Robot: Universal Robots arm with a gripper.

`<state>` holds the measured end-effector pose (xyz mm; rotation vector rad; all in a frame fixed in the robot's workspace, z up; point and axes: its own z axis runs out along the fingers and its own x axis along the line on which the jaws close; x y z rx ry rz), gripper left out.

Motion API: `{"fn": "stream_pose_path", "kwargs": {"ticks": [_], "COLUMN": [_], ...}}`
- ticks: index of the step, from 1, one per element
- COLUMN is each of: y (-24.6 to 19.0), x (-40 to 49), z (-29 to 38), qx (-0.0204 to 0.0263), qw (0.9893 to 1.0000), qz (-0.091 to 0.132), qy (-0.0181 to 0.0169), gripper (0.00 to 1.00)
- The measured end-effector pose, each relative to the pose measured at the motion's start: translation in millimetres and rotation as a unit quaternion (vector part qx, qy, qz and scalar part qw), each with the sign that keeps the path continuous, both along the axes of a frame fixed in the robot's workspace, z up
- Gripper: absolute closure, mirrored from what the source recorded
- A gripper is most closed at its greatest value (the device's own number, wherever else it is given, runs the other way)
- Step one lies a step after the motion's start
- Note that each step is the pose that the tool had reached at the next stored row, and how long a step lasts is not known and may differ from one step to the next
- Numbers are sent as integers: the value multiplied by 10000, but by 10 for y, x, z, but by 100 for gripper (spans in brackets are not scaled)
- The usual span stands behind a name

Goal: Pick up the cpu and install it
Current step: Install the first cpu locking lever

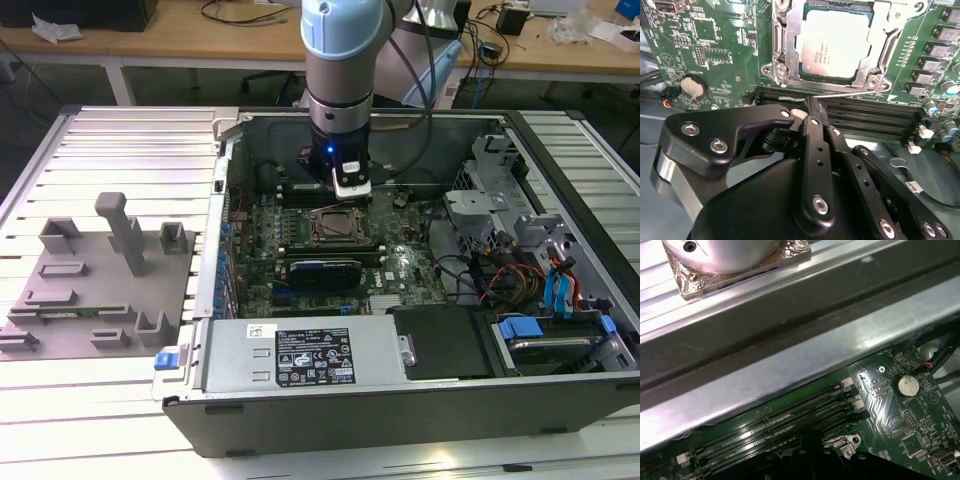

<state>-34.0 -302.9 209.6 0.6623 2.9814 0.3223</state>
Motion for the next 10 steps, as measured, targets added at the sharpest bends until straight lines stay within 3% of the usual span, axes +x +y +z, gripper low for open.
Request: {"fn": "stream_pose_path", "kwargs": {"ticks": [10], "y": [48], "x": [9], "z": [-37], "qx": [0], "qw": [9999], "qz": [-166], "qy": [0], "gripper": [89]}}
